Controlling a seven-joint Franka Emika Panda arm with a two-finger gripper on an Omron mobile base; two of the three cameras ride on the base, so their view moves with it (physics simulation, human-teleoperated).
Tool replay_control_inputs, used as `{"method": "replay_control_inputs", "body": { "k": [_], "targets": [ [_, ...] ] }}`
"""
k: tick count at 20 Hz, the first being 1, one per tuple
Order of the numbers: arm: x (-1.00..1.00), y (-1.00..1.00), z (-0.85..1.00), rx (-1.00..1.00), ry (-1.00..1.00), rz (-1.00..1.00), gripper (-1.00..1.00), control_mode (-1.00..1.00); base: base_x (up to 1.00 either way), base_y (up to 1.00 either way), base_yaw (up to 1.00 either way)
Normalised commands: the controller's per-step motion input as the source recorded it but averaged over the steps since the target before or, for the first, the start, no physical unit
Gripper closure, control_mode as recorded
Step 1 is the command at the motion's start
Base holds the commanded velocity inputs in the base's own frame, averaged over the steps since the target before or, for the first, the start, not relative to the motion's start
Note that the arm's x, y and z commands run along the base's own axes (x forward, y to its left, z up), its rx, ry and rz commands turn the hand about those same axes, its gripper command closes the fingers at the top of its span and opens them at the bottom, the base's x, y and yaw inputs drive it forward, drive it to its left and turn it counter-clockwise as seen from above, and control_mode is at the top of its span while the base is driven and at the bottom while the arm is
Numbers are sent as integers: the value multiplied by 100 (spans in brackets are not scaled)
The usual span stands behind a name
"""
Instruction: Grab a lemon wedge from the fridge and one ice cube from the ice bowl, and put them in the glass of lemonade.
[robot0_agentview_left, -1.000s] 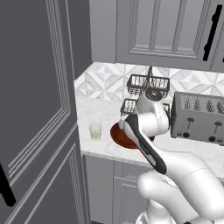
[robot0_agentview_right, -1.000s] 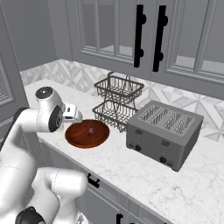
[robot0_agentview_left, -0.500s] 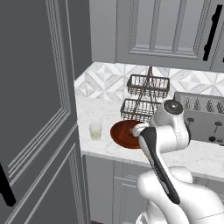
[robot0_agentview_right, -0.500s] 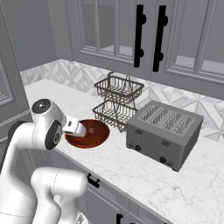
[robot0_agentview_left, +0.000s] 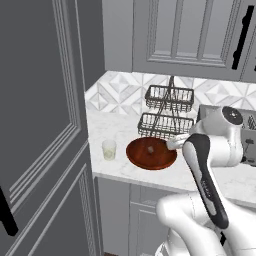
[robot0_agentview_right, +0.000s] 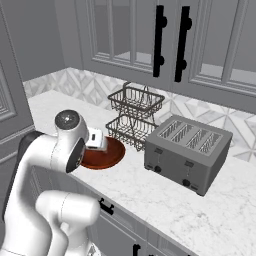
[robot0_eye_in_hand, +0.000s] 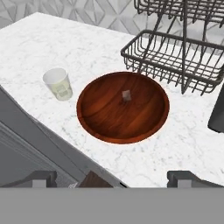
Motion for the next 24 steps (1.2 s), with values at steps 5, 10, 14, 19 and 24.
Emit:
{"method": "replay_control_inputs", "body": {
  "k": [5, 10, 14, 19, 24],
  "targets": [
    [-4, 32, 23, -10, 3, -11, -100, -100, 0, 0, 0],
    [0, 9, 0, -3, 1, -2, -100, -100, 0, 0, 0],
    [-1, 0, 0, 0, 0, 0, -100, 100, -66, -5, 0],
    [0, 0, 0, 0, 0, 0, -100, 100, -100, -15, -4],
    [0, 0, 0, 0, 0, 0, -100, 100, -8, 24, 64]
  ]
}}
